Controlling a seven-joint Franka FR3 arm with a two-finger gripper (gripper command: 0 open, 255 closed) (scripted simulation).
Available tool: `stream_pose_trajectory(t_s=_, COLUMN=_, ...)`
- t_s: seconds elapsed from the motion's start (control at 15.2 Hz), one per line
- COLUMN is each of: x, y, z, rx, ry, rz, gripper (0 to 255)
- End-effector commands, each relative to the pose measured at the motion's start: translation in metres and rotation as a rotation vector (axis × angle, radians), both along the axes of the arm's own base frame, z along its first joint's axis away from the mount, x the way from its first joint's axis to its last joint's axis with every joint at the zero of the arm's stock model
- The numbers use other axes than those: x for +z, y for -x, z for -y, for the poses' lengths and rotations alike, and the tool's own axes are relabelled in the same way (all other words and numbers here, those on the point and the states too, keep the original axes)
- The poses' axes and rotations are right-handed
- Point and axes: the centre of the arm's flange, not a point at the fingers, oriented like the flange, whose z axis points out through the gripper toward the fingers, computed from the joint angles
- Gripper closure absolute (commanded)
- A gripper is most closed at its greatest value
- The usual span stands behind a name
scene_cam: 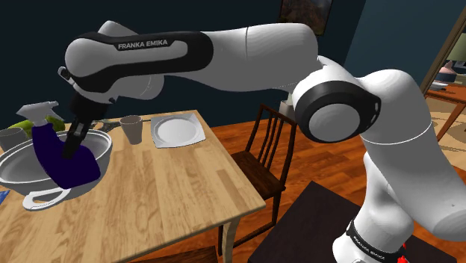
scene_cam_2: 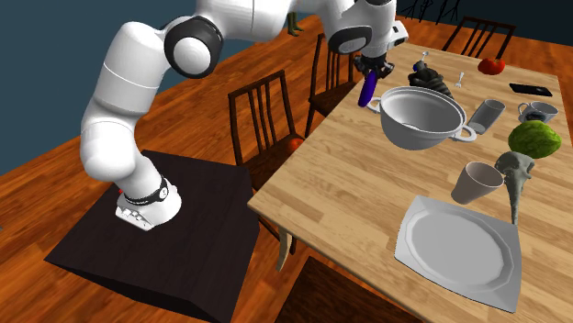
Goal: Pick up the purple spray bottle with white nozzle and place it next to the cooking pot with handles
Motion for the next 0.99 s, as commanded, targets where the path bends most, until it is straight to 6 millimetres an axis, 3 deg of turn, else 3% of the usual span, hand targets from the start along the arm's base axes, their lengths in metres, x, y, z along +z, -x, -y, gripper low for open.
stream_pose_trajectory(t_s=0.0, x=-0.01, y=0.0, z=0.0, rx=0.0, ry=0.0, rz=0.001, gripper=255)
stream_pose_trajectory(t_s=0.92, x=-0.084, y=0.0, z=0.0, rx=0.0, ry=0.0, rz=0.001, gripper=255)
